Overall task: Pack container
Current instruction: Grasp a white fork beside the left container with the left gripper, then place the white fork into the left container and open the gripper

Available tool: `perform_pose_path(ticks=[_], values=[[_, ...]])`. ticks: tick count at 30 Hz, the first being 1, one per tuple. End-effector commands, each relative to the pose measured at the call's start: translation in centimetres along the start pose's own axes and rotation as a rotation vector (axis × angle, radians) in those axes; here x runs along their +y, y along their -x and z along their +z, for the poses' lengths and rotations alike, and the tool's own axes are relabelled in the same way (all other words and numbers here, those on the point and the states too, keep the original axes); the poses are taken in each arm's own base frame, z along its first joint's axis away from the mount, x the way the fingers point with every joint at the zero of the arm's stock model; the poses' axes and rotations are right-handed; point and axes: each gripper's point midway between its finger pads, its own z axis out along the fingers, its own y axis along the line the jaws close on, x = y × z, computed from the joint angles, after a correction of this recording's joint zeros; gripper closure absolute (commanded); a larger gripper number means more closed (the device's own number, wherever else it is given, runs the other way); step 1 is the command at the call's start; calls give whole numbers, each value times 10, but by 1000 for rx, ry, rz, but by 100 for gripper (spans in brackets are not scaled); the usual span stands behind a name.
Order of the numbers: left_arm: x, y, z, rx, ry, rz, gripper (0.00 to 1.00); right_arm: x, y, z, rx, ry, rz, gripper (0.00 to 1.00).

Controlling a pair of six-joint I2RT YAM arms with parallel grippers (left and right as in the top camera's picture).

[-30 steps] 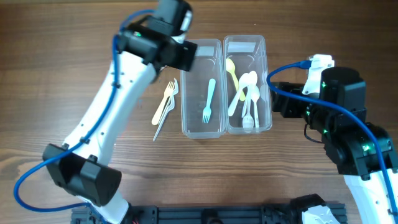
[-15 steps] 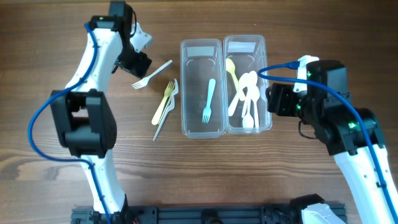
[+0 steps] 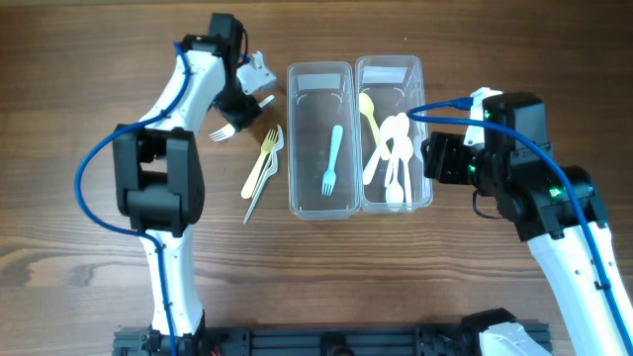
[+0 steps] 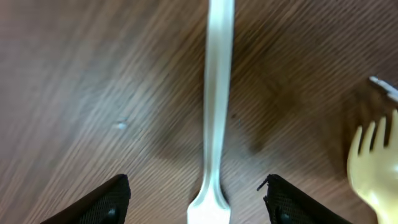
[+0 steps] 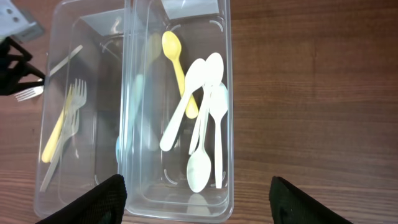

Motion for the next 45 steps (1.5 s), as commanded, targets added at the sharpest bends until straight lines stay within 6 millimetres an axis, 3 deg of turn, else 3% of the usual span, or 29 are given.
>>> perform_pose_path(ticks=[1,9,13,18,22,26,29,32,35,37,40,43,45], values=[[-8,0,18,18,-35,37,29,-3,4,-2,-6,-22,10,27],[-10,-2,25,28,-43,11,51,-5,-1,-2,15,-28,11,29],[-12,-4,26,36,-50,2,76,-6,-4,-2,25,-31,11,31],[-14,-7,27,49,-58,-46,77,-6,-6,-2,34,-34,11,32],[-20,-9,26,68,-67,-40,96,-7,-8,-2,43,-36,11,33],[-16,-14,21,108,-21,-104,96,-8,-12,-3,56,-41,12,34],[-16,-17,1,118,4,-122,96,-8,-12,-3,58,-41,12,34],[-17,-13,-30,82,28,-172,96,-8,-12,-3,57,-41,12,34],[-23,-3,-84,-12,67,-336,96,-8,-11,-3,54,-40,11,34],[-39,6,-114,-85,32,-402,96,-7,-10,-3,50,-39,11,33],[-97,39,-172,-259,-145,-487,96,-6,-6,-2,34,-34,11,33],[-135,59,-183,-285,-207,-534,96,-5,-3,-2,22,-30,12,33],[-153,67,-174,-255,-195,-569,96,-5,-3,-2,20,-29,19,33]])
